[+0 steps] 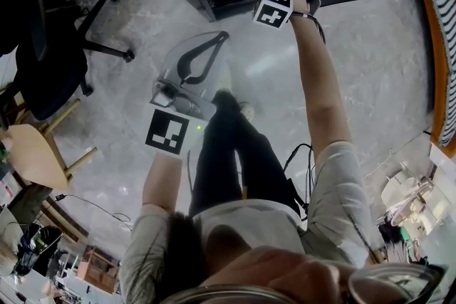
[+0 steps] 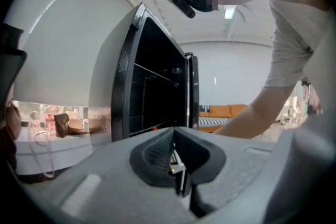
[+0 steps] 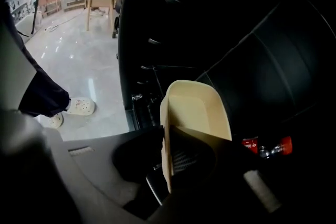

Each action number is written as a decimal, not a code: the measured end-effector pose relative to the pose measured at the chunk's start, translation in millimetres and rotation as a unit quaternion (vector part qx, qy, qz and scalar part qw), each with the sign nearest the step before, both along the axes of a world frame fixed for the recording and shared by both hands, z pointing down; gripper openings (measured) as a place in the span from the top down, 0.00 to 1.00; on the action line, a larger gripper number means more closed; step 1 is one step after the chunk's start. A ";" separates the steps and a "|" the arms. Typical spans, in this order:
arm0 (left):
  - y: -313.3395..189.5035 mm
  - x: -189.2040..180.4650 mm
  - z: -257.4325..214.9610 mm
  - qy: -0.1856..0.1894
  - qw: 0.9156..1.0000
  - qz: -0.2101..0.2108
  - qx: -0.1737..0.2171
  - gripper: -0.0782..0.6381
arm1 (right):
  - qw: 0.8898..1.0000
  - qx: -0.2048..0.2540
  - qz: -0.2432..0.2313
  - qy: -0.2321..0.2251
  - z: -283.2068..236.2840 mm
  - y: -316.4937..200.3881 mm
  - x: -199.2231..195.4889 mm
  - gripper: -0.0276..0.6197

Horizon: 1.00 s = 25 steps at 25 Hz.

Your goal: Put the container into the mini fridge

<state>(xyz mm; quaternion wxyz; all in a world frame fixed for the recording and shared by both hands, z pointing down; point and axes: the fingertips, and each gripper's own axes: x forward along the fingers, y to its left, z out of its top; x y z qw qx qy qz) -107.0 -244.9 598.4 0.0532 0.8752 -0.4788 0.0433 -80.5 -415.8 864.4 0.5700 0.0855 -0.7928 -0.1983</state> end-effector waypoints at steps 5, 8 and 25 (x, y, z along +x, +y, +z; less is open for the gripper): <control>2.2 -3.4 2.6 -0.004 1.000 -0.004 -0.004 0.89 | 1.000 0.015 0.001 0.014 4.6 -9.5 -0.5 0.90; 2.9 -6.0 3.7 -0.006 1.000 -0.006 -0.008 0.89 | 1.000 0.024 0.001 0.018 4.7 -13.5 -2.4 0.89; 2.1 -6.0 2.0 -0.009 1.000 -0.008 -0.011 0.89 | 0.993 0.062 0.068 -0.076 -24.5 -16.9 -6.4 0.81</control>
